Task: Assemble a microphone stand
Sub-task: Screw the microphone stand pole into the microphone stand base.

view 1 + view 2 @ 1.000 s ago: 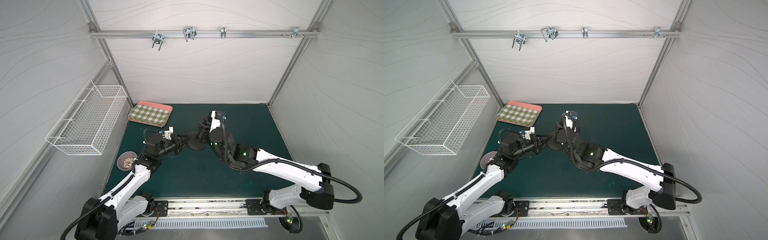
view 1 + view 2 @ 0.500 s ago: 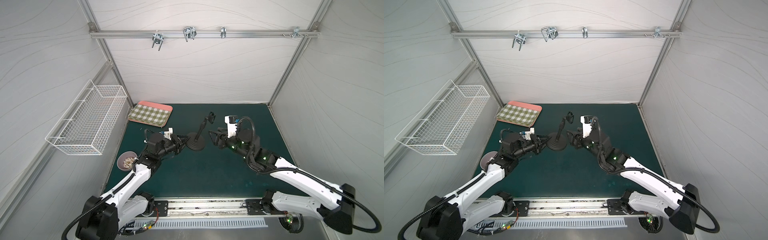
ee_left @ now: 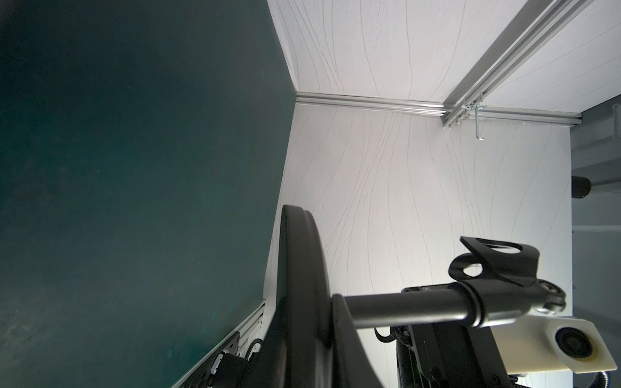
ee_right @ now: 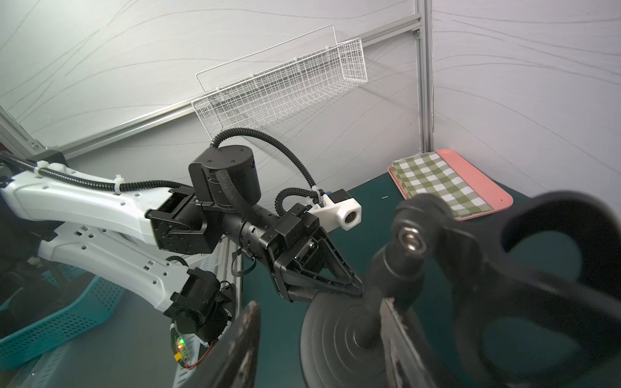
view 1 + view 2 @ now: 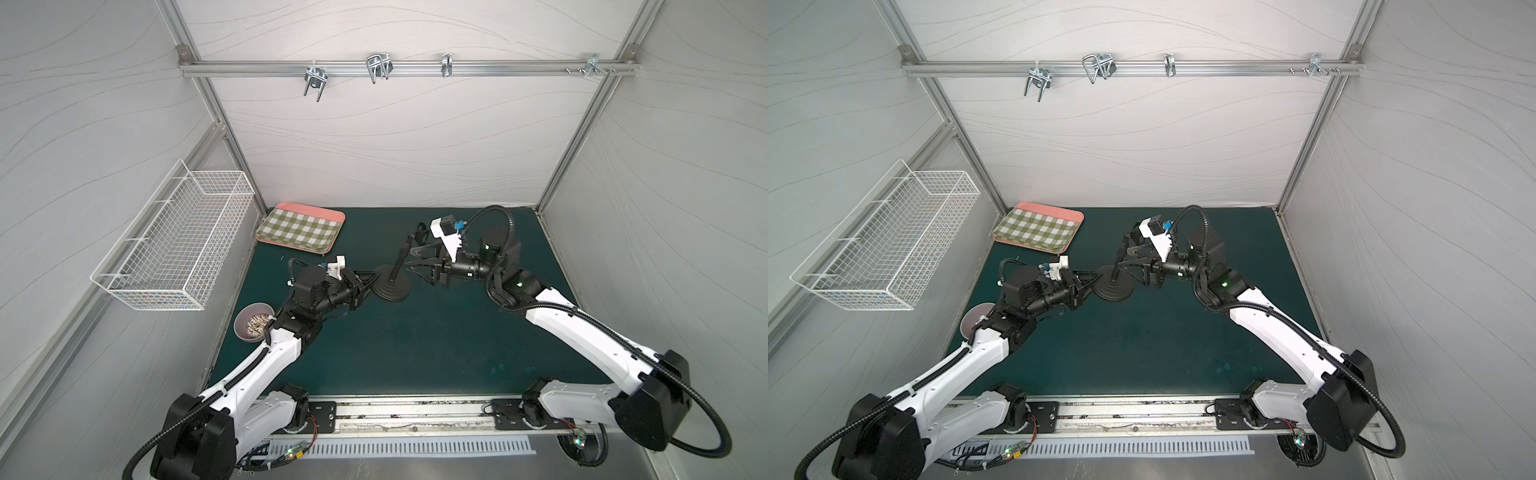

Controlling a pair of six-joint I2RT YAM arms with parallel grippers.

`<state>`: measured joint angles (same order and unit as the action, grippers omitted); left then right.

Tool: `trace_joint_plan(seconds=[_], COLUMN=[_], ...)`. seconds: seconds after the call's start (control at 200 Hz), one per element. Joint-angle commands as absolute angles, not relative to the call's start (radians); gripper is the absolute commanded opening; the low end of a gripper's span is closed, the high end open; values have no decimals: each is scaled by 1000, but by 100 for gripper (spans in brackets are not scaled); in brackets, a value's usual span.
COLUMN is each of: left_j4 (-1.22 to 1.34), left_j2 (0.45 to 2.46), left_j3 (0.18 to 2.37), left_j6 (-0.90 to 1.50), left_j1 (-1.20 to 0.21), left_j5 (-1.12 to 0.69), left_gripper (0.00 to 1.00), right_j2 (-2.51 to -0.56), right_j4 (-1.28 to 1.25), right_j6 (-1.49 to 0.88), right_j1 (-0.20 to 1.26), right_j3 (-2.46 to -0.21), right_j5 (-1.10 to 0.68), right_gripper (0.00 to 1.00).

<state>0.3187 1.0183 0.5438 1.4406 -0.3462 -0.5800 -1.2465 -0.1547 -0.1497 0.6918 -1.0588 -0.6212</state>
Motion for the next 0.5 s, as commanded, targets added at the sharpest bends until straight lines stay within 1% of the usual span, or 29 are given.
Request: trace_joint_plan(seconds=[0.0,0.065,0.23,0.36,0.495], left_j4=[396,394,388,385,385], left_j2=[978,974,968,966,966], left_j3=[591,590,589,589,591], left_j6=[1458,1457,1455,1456,1456], left_j1=[-344,-342,-341,-339,-336], left_j5=[-601,-600,-599,-599,-599], left_gripper=[0,0,0,0,0], right_j2=[-1278,-1292,-1301,-1310,-1293], right_j4=[-136,-112,-104,-70,-83], right_j6=[-81,-76,-74,-77,-90], right_j1=[684,681,679,678,677], right_j3=[-1110,-1132,-1138,-1147,-1111], right_j5=[-647,-638,-599,-578,-567], right_gripper=[55,53,53,50,50])
